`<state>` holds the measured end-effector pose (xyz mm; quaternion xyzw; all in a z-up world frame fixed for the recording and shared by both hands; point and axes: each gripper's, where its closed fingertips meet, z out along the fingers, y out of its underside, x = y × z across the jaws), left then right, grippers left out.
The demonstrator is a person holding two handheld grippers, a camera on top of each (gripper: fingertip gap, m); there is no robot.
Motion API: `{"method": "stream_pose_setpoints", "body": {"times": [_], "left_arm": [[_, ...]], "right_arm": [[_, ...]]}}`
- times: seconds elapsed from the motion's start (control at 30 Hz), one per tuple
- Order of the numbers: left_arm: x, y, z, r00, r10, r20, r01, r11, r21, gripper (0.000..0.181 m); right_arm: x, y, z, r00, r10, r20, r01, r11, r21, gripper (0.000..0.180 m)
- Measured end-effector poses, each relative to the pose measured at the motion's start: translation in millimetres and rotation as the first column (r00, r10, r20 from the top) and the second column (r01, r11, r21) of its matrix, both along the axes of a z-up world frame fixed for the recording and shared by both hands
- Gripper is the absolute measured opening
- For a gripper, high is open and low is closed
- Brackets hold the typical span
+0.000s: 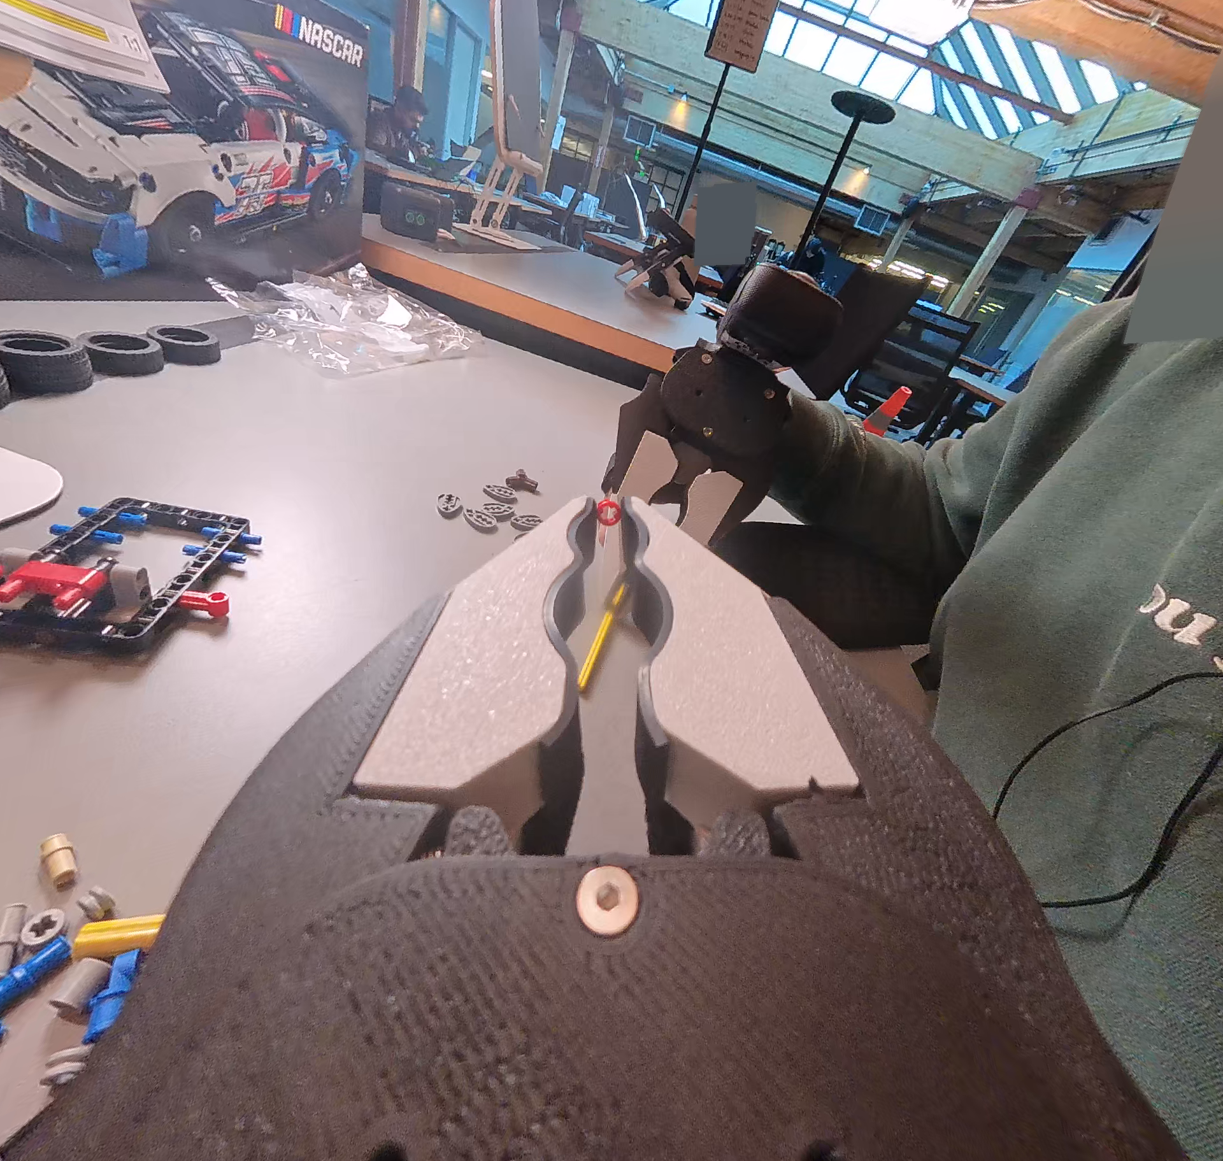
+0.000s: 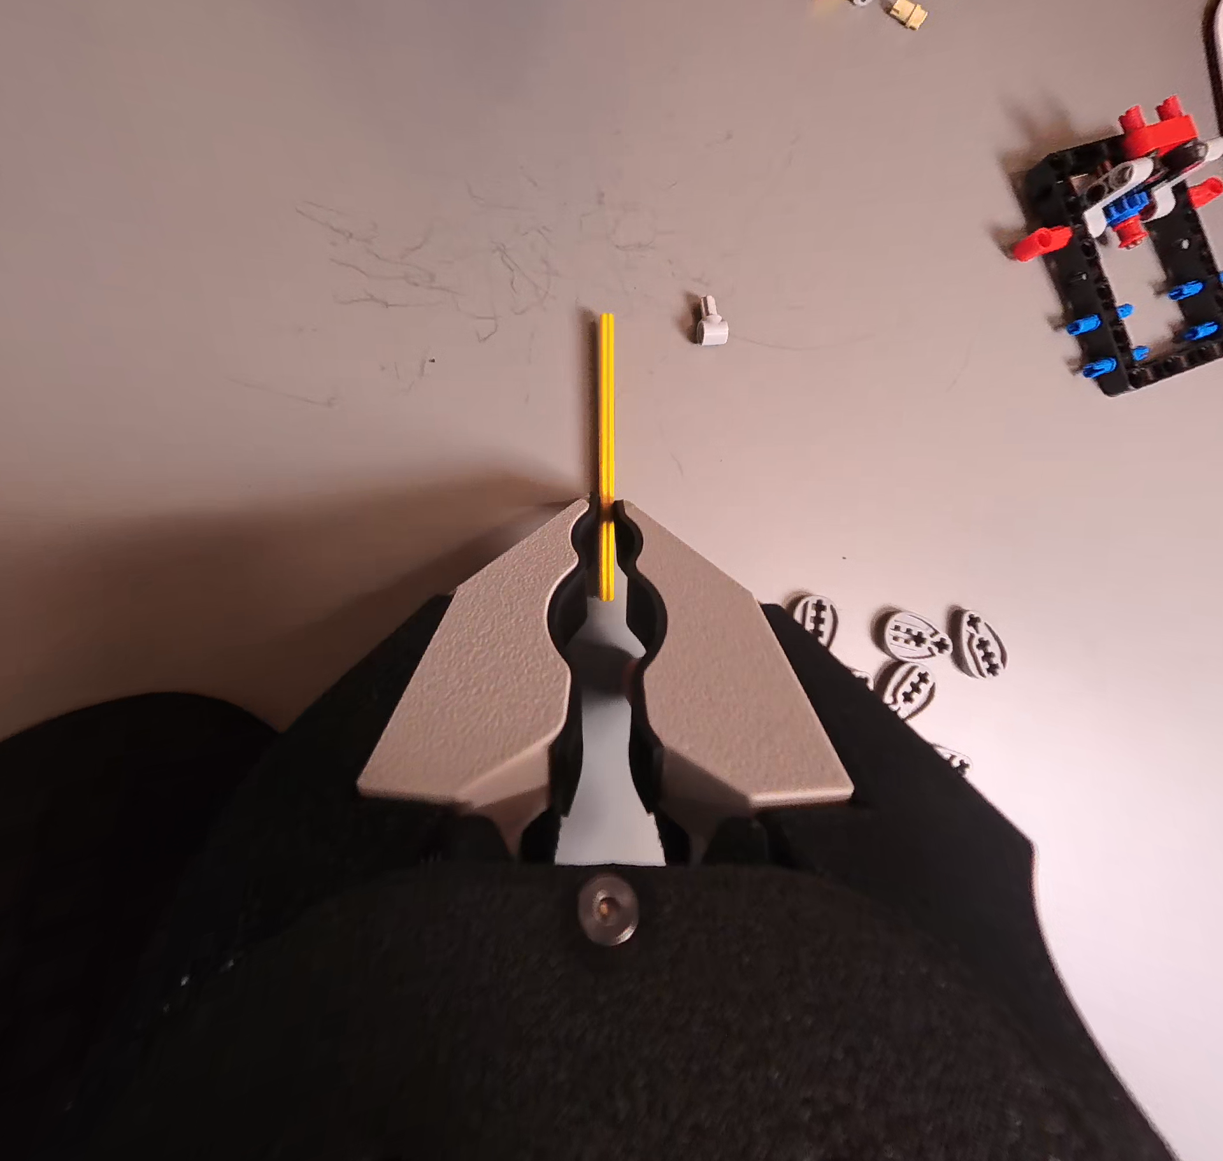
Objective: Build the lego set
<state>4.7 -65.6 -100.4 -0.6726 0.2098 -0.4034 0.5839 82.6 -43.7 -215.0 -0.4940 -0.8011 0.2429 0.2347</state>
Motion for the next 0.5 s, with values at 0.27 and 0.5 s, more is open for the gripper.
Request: {"method": "stream_pose_setpoints", "body": {"times": [0.27,0.5], "left_arm": [[0,1,-3,1.0,0.006,-0.017,-0.007,1.0,-0.016,0.005],[0,4,-11,0.994,0.042,-0.099,-0.044,0.999,-0.022,0.005]], "right_arm": [[-8,1,13,0.997,-0.018,-0.077,0.018,1.0,-0.006,0.012],[-41,-3,71,0.92,-0.18,-0.348,0.125,0.977,-0.173,0.015]]}}
